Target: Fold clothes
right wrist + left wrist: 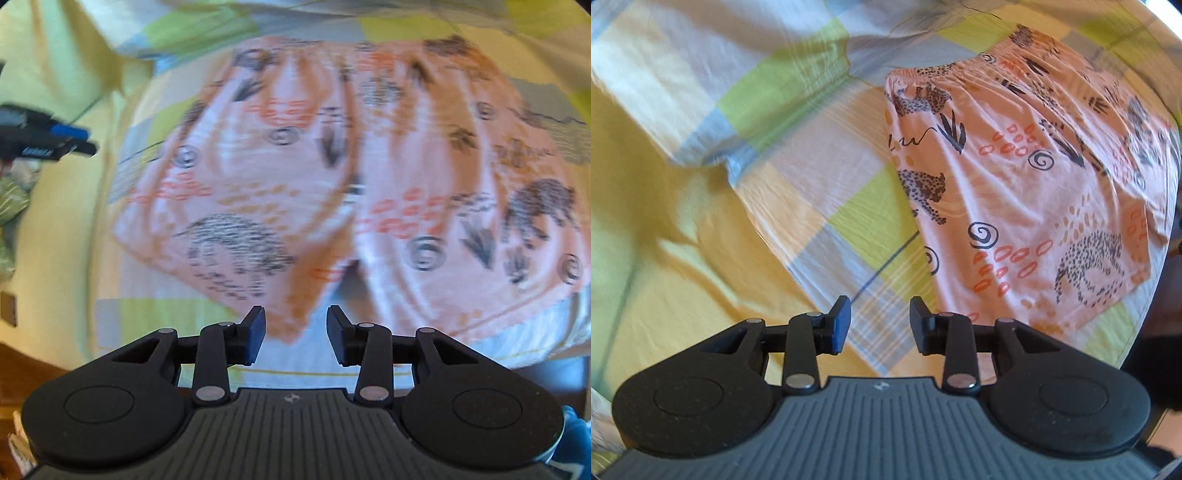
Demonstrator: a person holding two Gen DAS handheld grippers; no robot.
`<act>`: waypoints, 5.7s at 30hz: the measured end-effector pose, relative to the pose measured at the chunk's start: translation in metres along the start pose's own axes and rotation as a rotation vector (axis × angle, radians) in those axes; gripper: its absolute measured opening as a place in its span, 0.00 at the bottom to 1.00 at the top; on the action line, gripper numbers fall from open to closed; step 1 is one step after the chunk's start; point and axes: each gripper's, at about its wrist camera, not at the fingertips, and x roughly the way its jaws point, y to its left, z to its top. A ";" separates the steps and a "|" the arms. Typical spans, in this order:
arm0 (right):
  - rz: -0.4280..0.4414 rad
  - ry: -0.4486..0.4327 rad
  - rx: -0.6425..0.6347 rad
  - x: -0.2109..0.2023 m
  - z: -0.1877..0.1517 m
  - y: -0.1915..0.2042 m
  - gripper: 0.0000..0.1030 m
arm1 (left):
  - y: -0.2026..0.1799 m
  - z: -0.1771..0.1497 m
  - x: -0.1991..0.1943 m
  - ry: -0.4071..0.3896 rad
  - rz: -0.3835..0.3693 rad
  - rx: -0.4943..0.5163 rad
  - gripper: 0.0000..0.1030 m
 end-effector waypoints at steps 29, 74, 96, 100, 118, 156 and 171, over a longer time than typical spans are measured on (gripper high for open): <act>-0.191 -0.141 -0.418 0.167 0.040 0.247 0.45 | 0.050 0.017 0.020 -0.243 -0.112 0.564 0.44; -0.120 -0.360 0.085 -0.077 0.058 0.074 0.05 | -0.035 0.170 0.086 -0.391 -0.038 1.776 0.00; -0.248 -0.316 0.588 -0.091 -0.003 -0.251 0.04 | -0.256 0.360 0.113 -0.132 -0.147 1.574 0.00; -0.197 -0.283 0.674 -0.067 -0.018 -0.282 0.04 | -0.277 0.370 0.134 -0.089 -0.125 1.554 0.00; -0.133 -0.313 0.876 -0.045 -0.063 -0.318 0.23 | -0.254 0.418 0.140 -0.097 -0.044 1.224 0.24; -0.216 -0.365 0.838 -0.041 -0.050 -0.313 0.00 | -0.242 0.429 0.147 -0.048 -0.223 0.729 0.01; -0.237 -0.381 0.839 -0.069 -0.053 -0.299 0.04 | -0.193 0.432 0.125 -0.061 -0.196 0.583 0.16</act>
